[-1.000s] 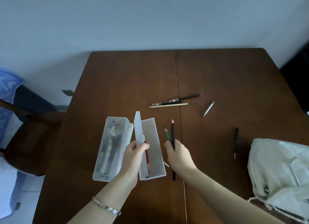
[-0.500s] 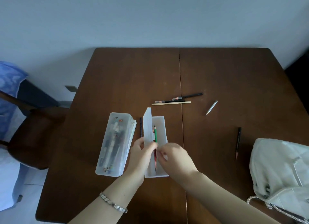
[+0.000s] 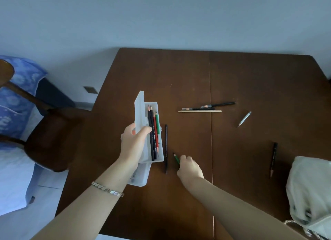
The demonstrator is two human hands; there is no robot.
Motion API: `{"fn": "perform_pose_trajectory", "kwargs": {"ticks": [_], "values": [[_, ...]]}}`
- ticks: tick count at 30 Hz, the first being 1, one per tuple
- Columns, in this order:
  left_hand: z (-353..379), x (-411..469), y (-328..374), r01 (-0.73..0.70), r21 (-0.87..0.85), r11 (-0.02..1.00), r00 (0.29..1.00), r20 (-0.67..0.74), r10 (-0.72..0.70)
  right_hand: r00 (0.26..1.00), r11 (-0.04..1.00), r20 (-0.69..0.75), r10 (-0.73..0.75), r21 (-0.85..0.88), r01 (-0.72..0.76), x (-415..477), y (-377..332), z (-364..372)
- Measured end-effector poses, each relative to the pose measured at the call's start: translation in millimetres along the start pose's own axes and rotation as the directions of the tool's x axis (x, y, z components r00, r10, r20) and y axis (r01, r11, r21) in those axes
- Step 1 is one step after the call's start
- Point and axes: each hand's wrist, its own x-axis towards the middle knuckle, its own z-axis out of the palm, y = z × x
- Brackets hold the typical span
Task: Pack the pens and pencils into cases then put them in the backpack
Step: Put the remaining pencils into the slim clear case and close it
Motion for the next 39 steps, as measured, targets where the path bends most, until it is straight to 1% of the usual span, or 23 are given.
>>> {"fn": "perform_pose_trajectory", "kwargs": {"ticks": [3, 5, 6, 7, 8, 10, 12, 14, 16, 17, 19, 21, 23, 24, 25, 27, 29, 33, 36, 37, 39], "values": [[-5, 4, -2, 0.014, 0.001, 1.0, 1.0, 0.007, -0.014, 1.0, 0.998, -0.025, 0.0, 0.061, 0.002, 11, -11, -3], [-8, 7, -3, 0.024, 0.016, 1.0, 1.0, 0.012, -0.025, 0.997, 0.993, -0.063, -0.039, 0.105, 0.046, 19, -21, -7], [-9, 8, -4, 0.03, 0.022, 0.999, 0.999, 0.019, -0.031, 0.993, 0.991, -0.103, -0.052, 0.119, 0.064, 24, -28, -6], [-10, 9, -5, 0.036, 0.023, 0.999, 0.999, 0.028, -0.037, 0.991, 0.991, -0.116, -0.068, 0.11, 0.081, 27, -35, -7], [-11, 9, -5, 0.042, 0.022, 0.999, 0.998, 0.039, -0.042, 0.993, 0.991, -0.091, -0.075, 0.105, 0.084, 30, -40, -6], [-12, 9, -3, 0.053, 0.019, 0.998, 0.997, 0.055, -0.054, 0.997, 0.998, -0.055, -0.061, 0.03, 0.063, 32, -45, -3], [-13, 9, -3, 0.055, 0.021, 0.998, 0.996, 0.066, -0.056, 0.997, 0.999, -0.067, -0.047, -0.021, 0.046, 35, -44, 0], [-11, 8, -5, 0.049, 0.032, 0.998, 0.995, 0.09, -0.052, 0.997, 0.999, -0.074, -0.031, -0.013, 0.03, 33, -38, -2], [-8, 7, -8, 0.043, 0.029, 0.999, 0.993, 0.106, -0.046, 0.998, 0.998, -0.049, -0.03, 0.054, 0.032, 30, -27, -7], [-5, 6, -10, 0.041, 0.028, 0.999, 0.992, 0.118, -0.044, 0.998, 0.989, -0.049, -0.028, 0.145, 0.035, 26, -17, -11], [2, 2, -12, 0.028, 0.051, 0.998, 0.989, 0.141, -0.035, 0.998, 0.923, -0.058, 0.005, 0.385, 0.017, 17, 7, -23], [11, -3, -12, 0.016, 0.076, 0.997, 0.988, 0.151, -0.027, 0.993, 0.805, -0.065, 0.102, 0.591, -0.044, 7, 32, -42], [20, -9, -12, 0.007, 0.105, 0.994, 0.99, 0.142, -0.022, 0.979, 0.667, -0.032, 0.2, 0.736, -0.112, -3, 53, -64], [26, -13, -11, 0.007, 0.117, 0.993, 0.989, 0.144, -0.024, 0.974, 0.601, -0.008, 0.226, 0.789, -0.133, -10, 63, -75], [32, -17, -11, 0.023, 0.122, 0.992, 0.988, 0.149, -0.041, 0.973, 0.555, 0.011, 0.233, 0.82, -0.142, -17, 71, -86], [42, -26, -10, 0.045, 0.098, 0.994, 0.982, 0.176, -0.062, 0.978, 0.512, 0.007, 0.209, 0.851, -0.116, -34, 82, -103], [54, -37, -9, 0.045, 0.085, 0.995, 0.97, 0.235, -0.064, 0.985, 0.461, -0.04, 0.17, 0.886, -0.043, -53, 86, -118], [73, -48, -14, 0.012, 0.1, 0.995, 0.96, 0.278, -0.039, 0.987, 0.434, -0.13, 0.093, 0.897, 0.077, -81, 75, -136], [86, -58, -16, -0.012, 0.122, 0.992, 0.951, 0.308, -0.027, 0.989, 0.395, -0.13, 0.067, 0.914, 0.093, -83, 63, -129], [89, -62, -15, -0.018, 0.111, 0.994, 0.949, 0.315, -0.018, 0.991, 0.407, -0.12, 0.067, 0.91, 0.083, -82, 58, -124], [95, -70, -12, -0.012, 0.062, 0.998, 0.944, 0.33, -0.009, 0.992, 0.495, -0.106, 0.074, 0.867, 0.056, -77, 51, -112]]}}
